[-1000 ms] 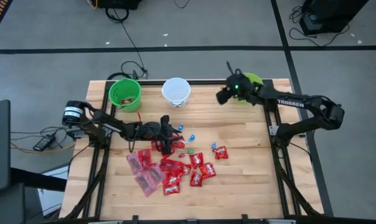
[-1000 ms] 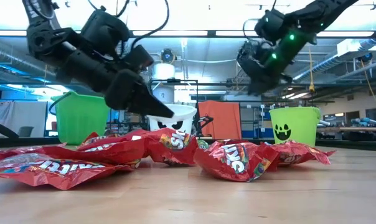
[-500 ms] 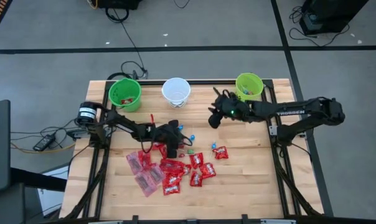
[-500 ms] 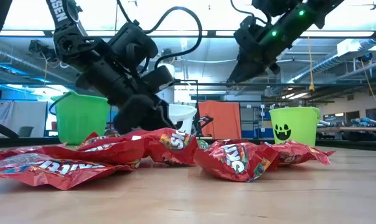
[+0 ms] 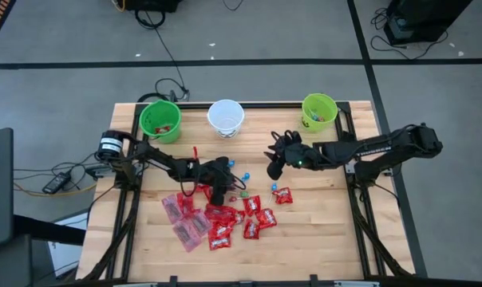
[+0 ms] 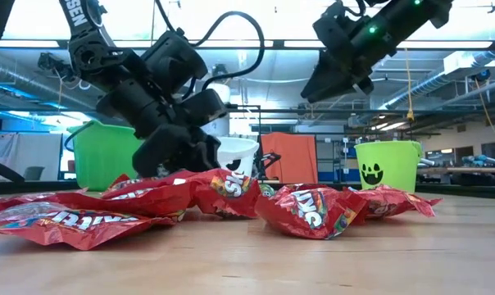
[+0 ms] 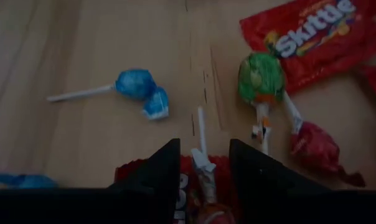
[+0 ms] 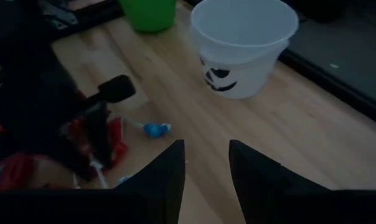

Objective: Sort candy by brand, put in halloween buckets
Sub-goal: Put the red lollipop into the light green bucket

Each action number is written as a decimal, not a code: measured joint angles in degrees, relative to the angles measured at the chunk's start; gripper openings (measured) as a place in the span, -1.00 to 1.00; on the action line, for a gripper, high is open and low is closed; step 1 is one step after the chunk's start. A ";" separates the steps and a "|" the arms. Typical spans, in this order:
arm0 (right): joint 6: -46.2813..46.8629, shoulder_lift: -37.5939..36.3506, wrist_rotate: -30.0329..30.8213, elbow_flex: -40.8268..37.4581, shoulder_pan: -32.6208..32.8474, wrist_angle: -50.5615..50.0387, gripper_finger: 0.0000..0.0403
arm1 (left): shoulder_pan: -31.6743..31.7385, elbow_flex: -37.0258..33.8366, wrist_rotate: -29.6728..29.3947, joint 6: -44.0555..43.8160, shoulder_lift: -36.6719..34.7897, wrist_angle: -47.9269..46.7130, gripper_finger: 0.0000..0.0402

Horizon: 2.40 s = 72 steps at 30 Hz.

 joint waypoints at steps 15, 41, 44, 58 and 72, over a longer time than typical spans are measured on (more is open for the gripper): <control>-0.33 0.83 -5.57 -4.47 1.60 5.32 -0.42 | 0.11 0.00 -4.91 -1.99 -1.59 5.70 -0.56; -12.23 17.12 -22.41 -7.86 1.11 36.01 -0.33 | -1.68 -0.02 -6.00 -1.88 -8.63 9.63 -0.55; -11.97 18.01 -22.55 -7.86 0.67 37.52 -0.35 | -1.68 -0.02 -5.54 -1.96 -8.63 9.90 -0.55; -11.16 18.51 -25.13 -7.84 -0.53 39.27 -0.93 | -1.62 0.00 -5.15 -2.08 -8.63 9.12 -0.55; -4.51 16.77 -8.32 -7.76 -3.97 29.87 -0.97 | 0.55 0.11 -14.60 -10.08 -8.63 3.07 -0.26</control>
